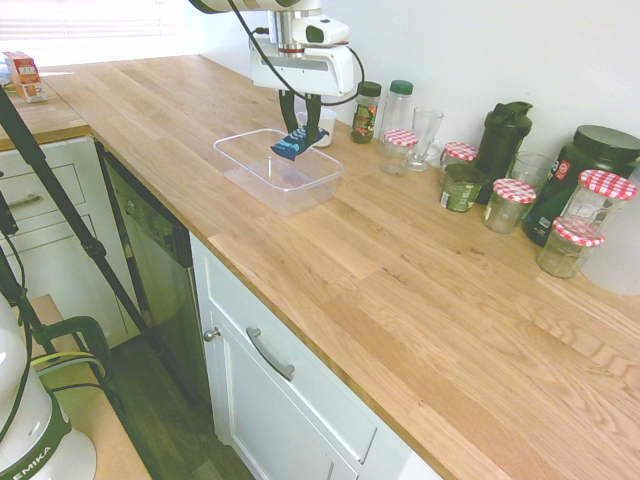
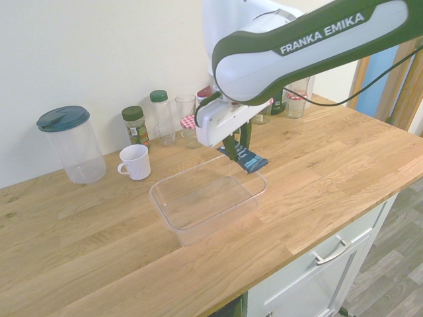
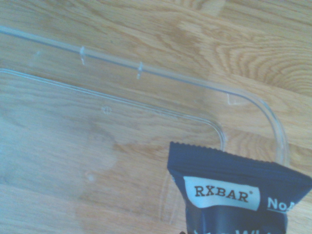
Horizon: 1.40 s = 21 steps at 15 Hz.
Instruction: Put the protein bar into the container
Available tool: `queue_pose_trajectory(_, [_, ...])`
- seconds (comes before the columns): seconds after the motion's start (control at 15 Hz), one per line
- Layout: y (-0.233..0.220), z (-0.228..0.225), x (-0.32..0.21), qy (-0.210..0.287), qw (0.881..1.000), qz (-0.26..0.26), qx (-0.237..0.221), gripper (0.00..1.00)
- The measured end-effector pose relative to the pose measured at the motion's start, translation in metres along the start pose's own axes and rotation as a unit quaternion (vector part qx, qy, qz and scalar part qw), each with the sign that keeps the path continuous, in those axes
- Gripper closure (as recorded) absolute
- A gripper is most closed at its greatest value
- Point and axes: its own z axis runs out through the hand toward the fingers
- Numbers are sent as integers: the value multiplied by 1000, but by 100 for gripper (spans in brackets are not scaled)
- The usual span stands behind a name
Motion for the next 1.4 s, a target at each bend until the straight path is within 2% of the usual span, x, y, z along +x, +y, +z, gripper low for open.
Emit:
queue_pose_trajectory(0.53, [-46, 44, 8, -7, 1000, -6, -16, 100])
queue_pose_trajectory(1.2, [-75, 78, 17, -14, 1000, -2, -23, 100])
queue_pose_trajectory(1.27, [-76, 79, 18, -14, 1000, 0, -24, 0])
queue_pose_trajectory(1.4, [-77, 81, 19, -14, 1000, 6, -26, 0])
